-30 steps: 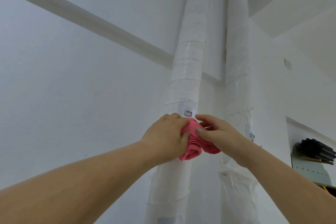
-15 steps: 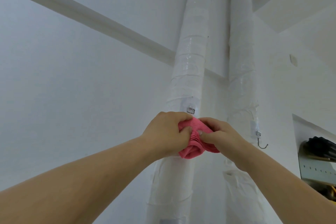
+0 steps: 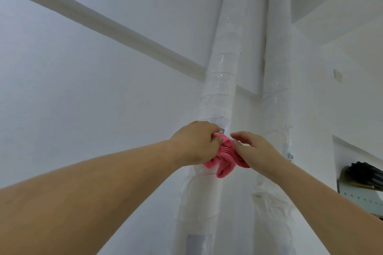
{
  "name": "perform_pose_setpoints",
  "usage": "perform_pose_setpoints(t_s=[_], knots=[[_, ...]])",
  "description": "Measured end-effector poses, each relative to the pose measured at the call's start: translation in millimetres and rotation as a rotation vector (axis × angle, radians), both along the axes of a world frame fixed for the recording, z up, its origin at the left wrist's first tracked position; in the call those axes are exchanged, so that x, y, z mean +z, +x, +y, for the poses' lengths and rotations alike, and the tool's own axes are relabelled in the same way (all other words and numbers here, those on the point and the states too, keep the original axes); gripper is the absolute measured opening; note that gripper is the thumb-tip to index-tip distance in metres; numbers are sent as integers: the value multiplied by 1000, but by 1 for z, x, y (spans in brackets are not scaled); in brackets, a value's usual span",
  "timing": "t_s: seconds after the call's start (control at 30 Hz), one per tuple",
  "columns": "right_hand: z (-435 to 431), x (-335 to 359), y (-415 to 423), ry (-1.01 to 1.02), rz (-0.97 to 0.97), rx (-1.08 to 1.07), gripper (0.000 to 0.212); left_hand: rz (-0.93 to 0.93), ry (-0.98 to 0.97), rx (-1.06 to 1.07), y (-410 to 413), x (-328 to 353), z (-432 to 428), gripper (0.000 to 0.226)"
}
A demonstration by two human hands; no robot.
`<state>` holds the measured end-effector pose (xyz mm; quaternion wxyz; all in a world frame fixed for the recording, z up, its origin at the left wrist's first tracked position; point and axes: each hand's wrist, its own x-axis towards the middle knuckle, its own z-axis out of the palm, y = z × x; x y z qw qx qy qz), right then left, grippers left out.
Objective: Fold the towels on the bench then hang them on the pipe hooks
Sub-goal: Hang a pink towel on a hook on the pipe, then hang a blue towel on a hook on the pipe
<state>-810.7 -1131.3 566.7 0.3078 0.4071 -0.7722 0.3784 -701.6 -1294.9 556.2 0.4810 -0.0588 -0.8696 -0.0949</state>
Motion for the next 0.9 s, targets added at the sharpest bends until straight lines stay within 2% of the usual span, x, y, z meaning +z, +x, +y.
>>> perform_pose_setpoints(t_s=[0.17,0.27,0.37,0.5,0.6,0.67,0.9], knots=[[2,1,15,-32,156,-92,31,70,-7,2,18,-3,5,30],[5,-3,27,-104,219,-114,25,185,-30,15,28,-9,5,33],[9,-22,47,-212,252,-89,19,279,-32,-101,37,-28,8,23],[21,-85,71,-277,268,-116,18,180,58,-289,41,-83,21,20],[40,-155,86,-296,296,-225,21,25,170,-397,40,-146,36,20],[52,-206,96,-257,206,-291,20,-103,232,-472,41,-192,49,19],[107,-394,158,-103,-424,-512,13,-552,395,-637,73,-360,95,16]])
